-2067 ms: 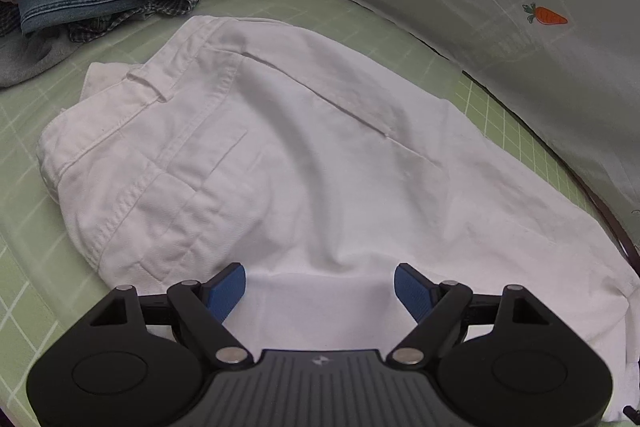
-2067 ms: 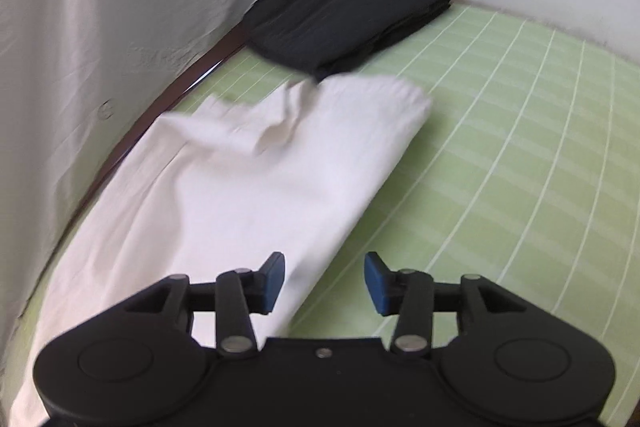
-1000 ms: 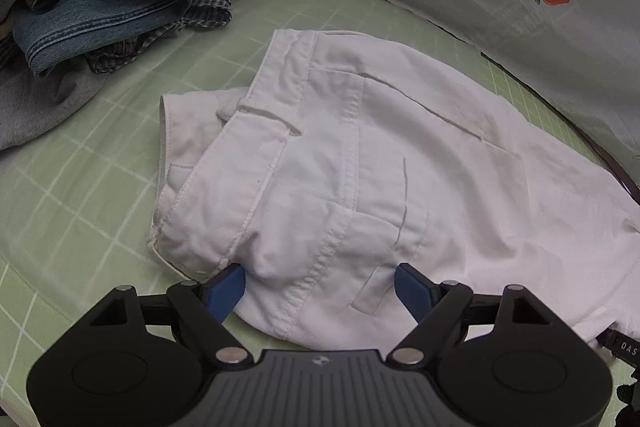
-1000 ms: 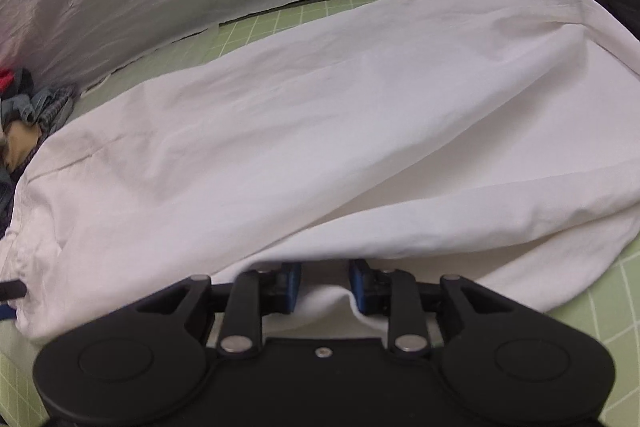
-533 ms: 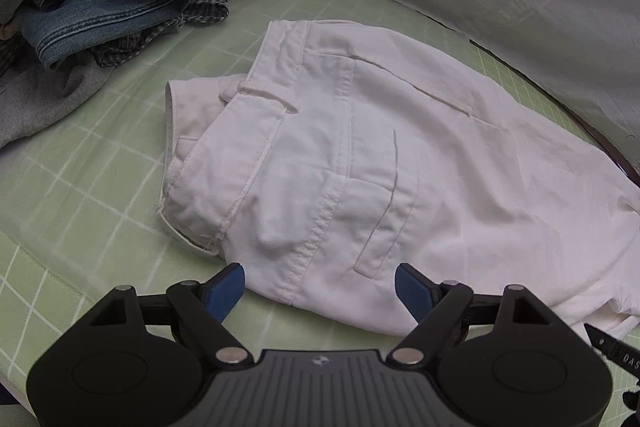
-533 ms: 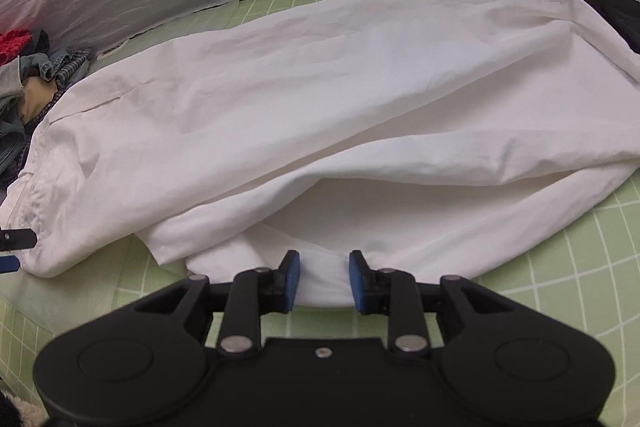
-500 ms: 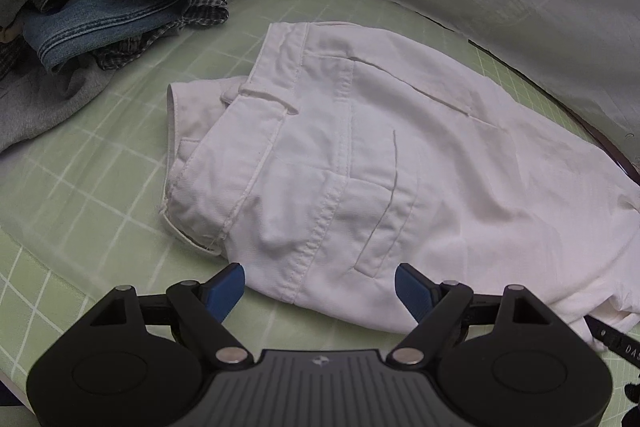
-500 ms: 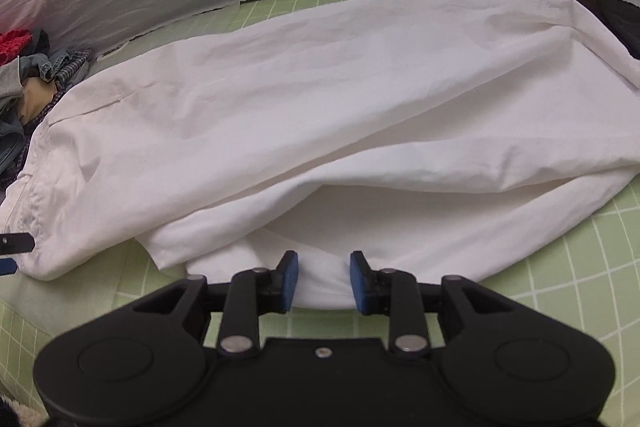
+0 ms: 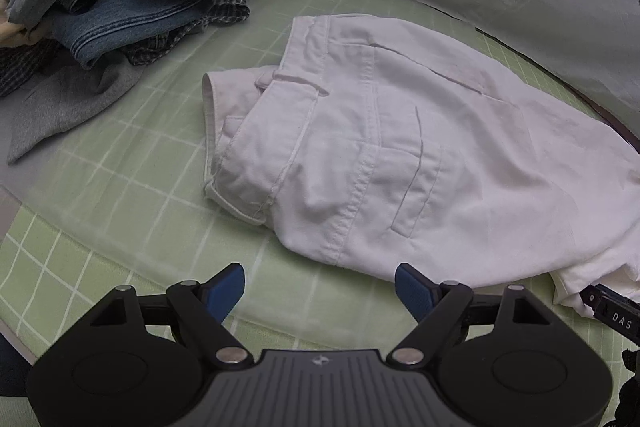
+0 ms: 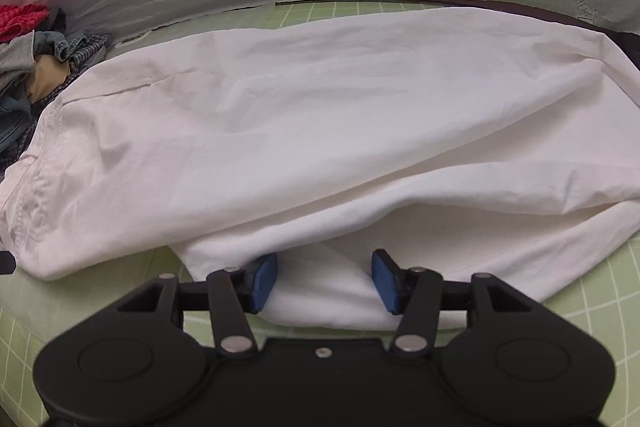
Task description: Fold clothes
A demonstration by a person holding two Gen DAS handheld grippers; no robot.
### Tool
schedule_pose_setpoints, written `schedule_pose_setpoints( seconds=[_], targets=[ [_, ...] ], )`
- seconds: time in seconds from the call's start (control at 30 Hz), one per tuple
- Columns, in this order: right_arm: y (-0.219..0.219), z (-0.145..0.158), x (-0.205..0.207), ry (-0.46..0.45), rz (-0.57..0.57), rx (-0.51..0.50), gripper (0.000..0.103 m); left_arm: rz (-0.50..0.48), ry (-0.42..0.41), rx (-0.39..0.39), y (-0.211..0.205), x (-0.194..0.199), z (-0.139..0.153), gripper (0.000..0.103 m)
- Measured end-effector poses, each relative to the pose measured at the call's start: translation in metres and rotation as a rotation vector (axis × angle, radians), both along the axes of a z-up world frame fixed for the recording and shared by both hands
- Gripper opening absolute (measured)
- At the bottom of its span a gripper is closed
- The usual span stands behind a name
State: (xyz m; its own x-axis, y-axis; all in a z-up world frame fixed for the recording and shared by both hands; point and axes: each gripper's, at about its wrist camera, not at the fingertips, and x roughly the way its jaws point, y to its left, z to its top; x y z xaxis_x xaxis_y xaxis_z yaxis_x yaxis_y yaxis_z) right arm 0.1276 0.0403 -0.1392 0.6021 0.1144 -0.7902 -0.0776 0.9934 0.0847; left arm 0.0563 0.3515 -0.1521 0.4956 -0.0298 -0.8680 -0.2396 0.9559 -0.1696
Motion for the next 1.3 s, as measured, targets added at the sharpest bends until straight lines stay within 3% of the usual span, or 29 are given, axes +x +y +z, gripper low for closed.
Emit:
schedule_pose_setpoints(
  seconds=[0.33, 0.4, 0.53, 0.77, 0.97, 1.13, 1.3],
  targets=[
    [-0.001, 0.002, -0.027, 0.005, 0.023, -0.053, 0.054, -0.012, 0.014, -0.024, -0.013, -0.016, -0.006, 0.083],
    [-0.004, 0.000, -0.033, 0.037, 0.028, -0.034, 0.067, -0.010, 0.016, -0.028, -0.017, -0.018, -0.006, 0.083],
    [-0.012, 0.000, -0.050, 0.032, 0.042, -0.017, 0.067, -0.004, 0.020, -0.036, -0.024, -0.022, -0.007, 0.083],
    [-0.062, 0.002, -0.056, 0.047, -0.134, 0.024, 0.067, -0.063, 0.017, -0.035, -0.056, -0.018, -0.004, 0.083],
    [-0.110, 0.006, -0.059, 0.031, -0.282, -0.018, 0.067, -0.169, -0.016, -0.008, -0.102, -0.006, 0.006, 0.083],
    [-0.144, 0.009, -0.055, 0.010, -0.328, -0.036, 0.067, -0.245, -0.044, -0.005, -0.147, 0.008, 0.013, 0.083],
    [-0.186, 0.010, -0.041, -0.001, -0.340, -0.036, 0.067, -0.197, -0.072, -0.080, -0.177, 0.020, 0.017, 0.083]
  ],
)
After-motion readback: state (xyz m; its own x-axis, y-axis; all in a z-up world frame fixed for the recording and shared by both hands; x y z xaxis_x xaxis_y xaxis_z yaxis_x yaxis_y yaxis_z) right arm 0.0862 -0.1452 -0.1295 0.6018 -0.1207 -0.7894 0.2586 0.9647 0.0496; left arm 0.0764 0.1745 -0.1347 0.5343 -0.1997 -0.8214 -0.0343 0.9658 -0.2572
